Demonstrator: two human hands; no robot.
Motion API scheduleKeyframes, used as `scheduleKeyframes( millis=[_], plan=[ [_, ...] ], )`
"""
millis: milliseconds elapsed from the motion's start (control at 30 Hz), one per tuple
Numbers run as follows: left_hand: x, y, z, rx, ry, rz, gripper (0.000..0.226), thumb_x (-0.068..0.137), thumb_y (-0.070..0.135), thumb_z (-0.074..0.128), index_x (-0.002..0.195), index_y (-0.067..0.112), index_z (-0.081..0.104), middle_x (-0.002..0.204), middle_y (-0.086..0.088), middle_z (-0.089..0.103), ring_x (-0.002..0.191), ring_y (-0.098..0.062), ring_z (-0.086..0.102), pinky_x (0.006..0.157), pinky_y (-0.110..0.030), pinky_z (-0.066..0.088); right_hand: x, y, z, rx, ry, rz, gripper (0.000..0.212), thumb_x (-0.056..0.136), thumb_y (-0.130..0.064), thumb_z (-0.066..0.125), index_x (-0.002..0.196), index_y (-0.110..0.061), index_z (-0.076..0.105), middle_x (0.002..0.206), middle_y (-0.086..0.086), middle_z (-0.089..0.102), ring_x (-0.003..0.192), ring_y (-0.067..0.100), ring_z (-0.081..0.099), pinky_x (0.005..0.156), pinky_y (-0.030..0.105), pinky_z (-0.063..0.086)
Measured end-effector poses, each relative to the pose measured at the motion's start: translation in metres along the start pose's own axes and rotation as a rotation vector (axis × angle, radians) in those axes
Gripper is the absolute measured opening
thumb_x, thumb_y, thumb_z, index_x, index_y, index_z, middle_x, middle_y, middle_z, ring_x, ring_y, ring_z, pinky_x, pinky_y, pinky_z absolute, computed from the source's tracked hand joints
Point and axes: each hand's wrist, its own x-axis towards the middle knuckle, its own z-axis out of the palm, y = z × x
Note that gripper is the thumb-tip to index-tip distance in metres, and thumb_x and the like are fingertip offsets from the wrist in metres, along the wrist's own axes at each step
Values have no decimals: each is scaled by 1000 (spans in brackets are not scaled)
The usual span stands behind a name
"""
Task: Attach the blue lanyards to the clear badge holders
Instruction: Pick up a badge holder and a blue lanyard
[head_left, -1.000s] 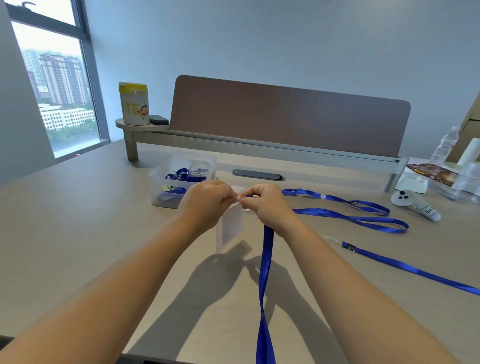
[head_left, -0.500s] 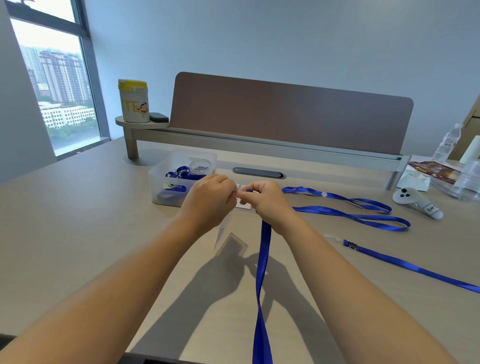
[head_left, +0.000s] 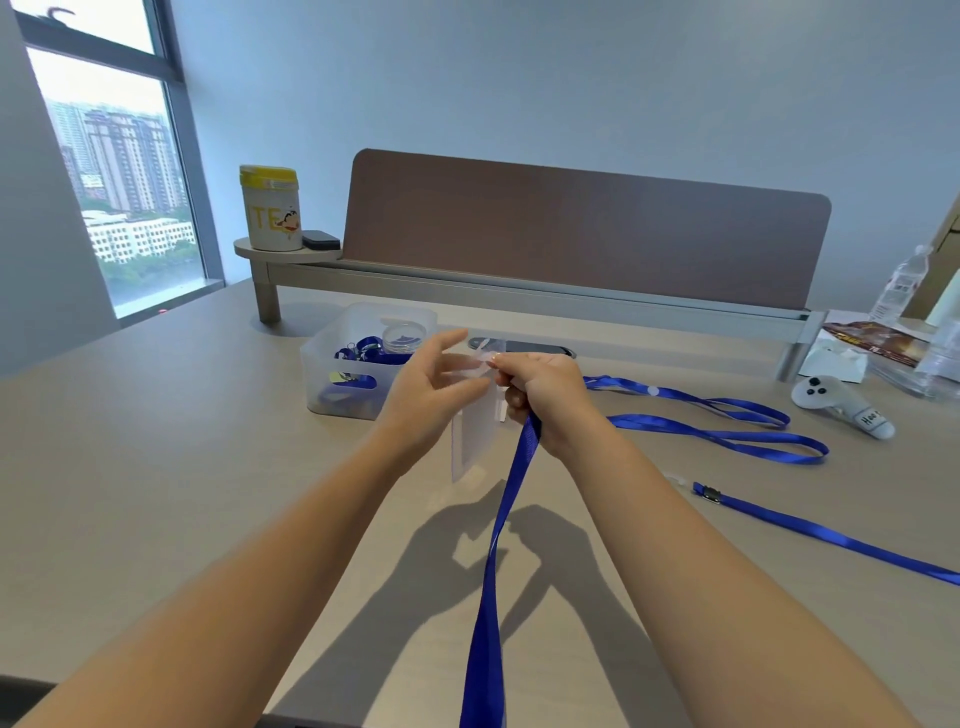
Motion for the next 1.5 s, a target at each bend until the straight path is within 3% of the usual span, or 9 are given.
scheduleKeyframes(
  millis=[233,400,500,633,933,1133,1267,1400,1500],
  plan=[
    [2,-13,-2,447,52,52,35,92,15,43,127,14,47,125,-13,59,108,-26,58,83,-31,49,5,-13,-6,18,-40,48,25,87,-6,54,63,-6,52,55,2,43,30,4,31,32,14,29],
    [14,-7,-15,680,182,254,35,93,17,42,127,18,47,118,-13,63,102,-28,58,79,-36,50,14,-32,-6,-490,35,-180,25,87,-8,53,63,-10,54,59,2,48,49,11,37,48,20,31],
    [23,-2,-20,801,270,416,32,90,13,48,122,14,54,109,-15,66,94,-31,57,68,-31,47,25,-43,-3,-778,69,-280,17,86,-6,49,81,0,64,64,5,53,53,15,40,50,25,35],
    [35,7,-28,868,309,527,26,82,3,57,107,6,64,89,-20,71,76,-38,61,56,-35,51,42,-43,-3,-1165,171,-384,22,88,-7,44,98,-1,63,95,15,67,74,23,51,67,36,49],
    [45,-17,-30,810,225,215,32,92,20,39,119,10,55,112,-15,62,99,-32,52,74,-37,46,67,-58,-3,-885,369,-821,41,94,0,30,134,-4,35,127,17,43,82,19,42,68,26,33],
    [39,-41,-21,792,151,111,32,92,14,40,120,8,53,115,-16,61,104,-31,51,80,-40,46,82,-7,-23,-909,261,-643,35,96,-3,28,127,-2,44,126,16,46,103,26,51,78,25,38],
    [29,-54,-13,779,82,97,32,91,14,42,122,9,52,120,-14,61,110,-28,52,91,-39,46,75,40,-37,-1008,68,-381,34,96,-8,33,124,-3,51,122,14,59,112,25,52,89,31,42],
    [20,-60,-8,794,37,87,33,91,14,43,122,9,51,120,-14,61,108,-28,53,92,-39,46,61,67,-43,-949,-12,-56,25,93,-8,44,116,-7,51,111,11,64,94,17,55,76,26,44],
    [14,-63,-7,810,21,91,33,91,13,42,123,9,50,119,-15,61,108,-29,52,90,-39,45,53,76,-45,-978,-63,38,21,89,-12,54,106,-6,63,95,2,60,91,16,54,83,30,47]
  ],
)
